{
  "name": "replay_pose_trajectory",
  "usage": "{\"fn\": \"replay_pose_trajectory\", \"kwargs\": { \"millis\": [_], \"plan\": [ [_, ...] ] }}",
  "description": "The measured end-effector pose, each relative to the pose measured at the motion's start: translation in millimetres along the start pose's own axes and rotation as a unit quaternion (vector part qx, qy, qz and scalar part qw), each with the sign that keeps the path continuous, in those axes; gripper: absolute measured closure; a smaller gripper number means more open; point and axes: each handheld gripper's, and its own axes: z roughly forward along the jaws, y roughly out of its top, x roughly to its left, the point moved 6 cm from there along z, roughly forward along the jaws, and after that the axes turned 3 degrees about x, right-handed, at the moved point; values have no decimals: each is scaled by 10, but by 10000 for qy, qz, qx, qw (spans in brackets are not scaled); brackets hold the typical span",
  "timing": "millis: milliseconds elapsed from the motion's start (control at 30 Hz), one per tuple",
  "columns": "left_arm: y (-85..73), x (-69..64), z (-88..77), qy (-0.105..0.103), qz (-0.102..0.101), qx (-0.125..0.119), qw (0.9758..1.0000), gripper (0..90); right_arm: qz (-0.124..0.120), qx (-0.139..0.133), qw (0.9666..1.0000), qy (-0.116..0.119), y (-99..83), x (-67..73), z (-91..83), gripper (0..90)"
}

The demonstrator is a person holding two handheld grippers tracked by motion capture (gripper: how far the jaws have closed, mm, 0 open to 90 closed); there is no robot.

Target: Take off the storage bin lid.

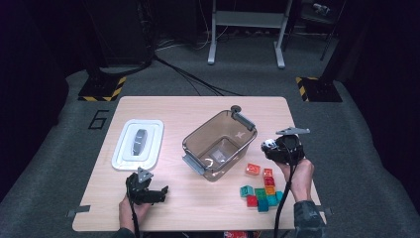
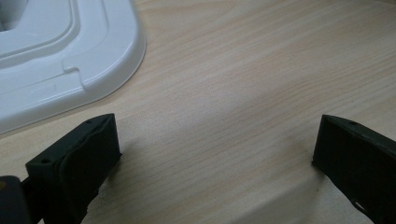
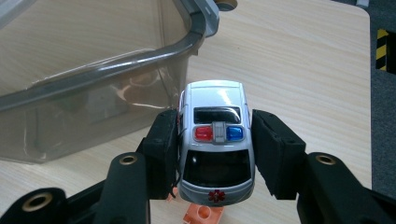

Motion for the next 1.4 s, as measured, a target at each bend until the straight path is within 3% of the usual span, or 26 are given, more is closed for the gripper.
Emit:
{"fn": "replay_pose_trajectory", "kwargs": {
  "millis": [867,1133,1400],
  "plan": [
    [0,0,0,0,-2,0,10000,5,-426,-238,9988,-11,653,220,-45,524],
    [0,0,0,0,-2,1,10000,5,-586,-239,9980,57,842,354,56,524],
    [1,1,1,-2,2,5,10000,5,-690,-175,9974,144,913,449,193,524]
  ]
}}
